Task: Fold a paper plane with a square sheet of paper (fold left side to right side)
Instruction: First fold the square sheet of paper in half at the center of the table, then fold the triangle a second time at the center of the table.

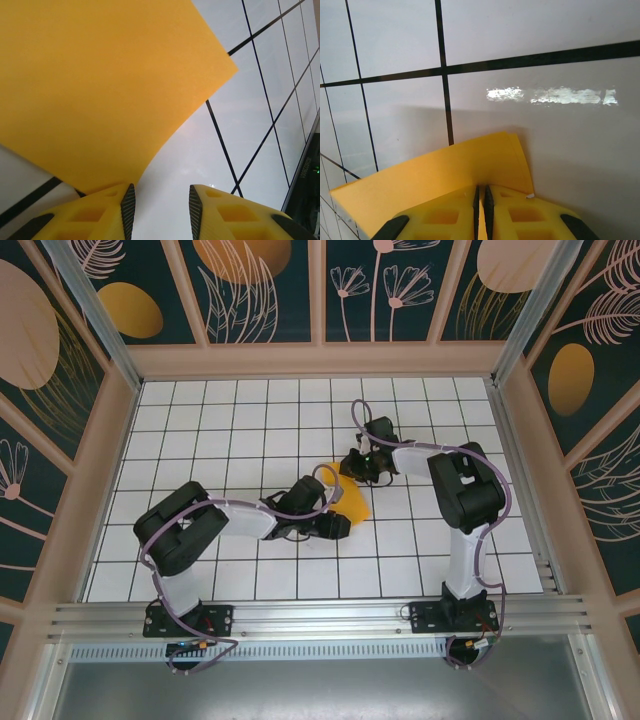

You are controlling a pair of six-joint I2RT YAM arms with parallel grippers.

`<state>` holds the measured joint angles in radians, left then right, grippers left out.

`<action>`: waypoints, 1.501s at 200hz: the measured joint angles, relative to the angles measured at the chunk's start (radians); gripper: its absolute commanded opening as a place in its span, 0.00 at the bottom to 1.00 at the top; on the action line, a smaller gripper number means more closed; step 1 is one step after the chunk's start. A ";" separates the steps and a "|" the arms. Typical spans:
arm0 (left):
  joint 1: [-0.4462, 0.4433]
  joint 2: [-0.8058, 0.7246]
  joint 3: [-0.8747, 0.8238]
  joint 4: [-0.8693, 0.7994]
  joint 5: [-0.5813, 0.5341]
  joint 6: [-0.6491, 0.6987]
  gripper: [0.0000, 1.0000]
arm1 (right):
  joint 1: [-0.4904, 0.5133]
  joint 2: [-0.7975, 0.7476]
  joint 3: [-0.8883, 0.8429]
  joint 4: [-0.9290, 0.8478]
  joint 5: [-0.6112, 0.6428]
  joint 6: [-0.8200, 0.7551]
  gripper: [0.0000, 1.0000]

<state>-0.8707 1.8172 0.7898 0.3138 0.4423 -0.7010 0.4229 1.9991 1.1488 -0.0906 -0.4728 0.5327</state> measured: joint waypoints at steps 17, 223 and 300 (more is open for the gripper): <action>-0.001 -0.006 -0.010 0.007 0.004 -0.008 0.38 | 0.001 0.000 0.000 0.001 0.000 0.000 0.18; 0.185 -0.024 0.113 -0.146 -0.037 -0.079 0.34 | 0.004 -0.368 -0.304 -0.072 0.021 0.024 0.48; 0.185 0.033 0.132 -0.168 -0.044 -0.090 0.33 | 0.013 -0.420 -0.414 -0.101 -0.036 0.054 0.49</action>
<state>-0.6861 1.8503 0.9218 0.1455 0.3981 -0.7910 0.4362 1.5787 0.7349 -0.1913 -0.5087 0.5865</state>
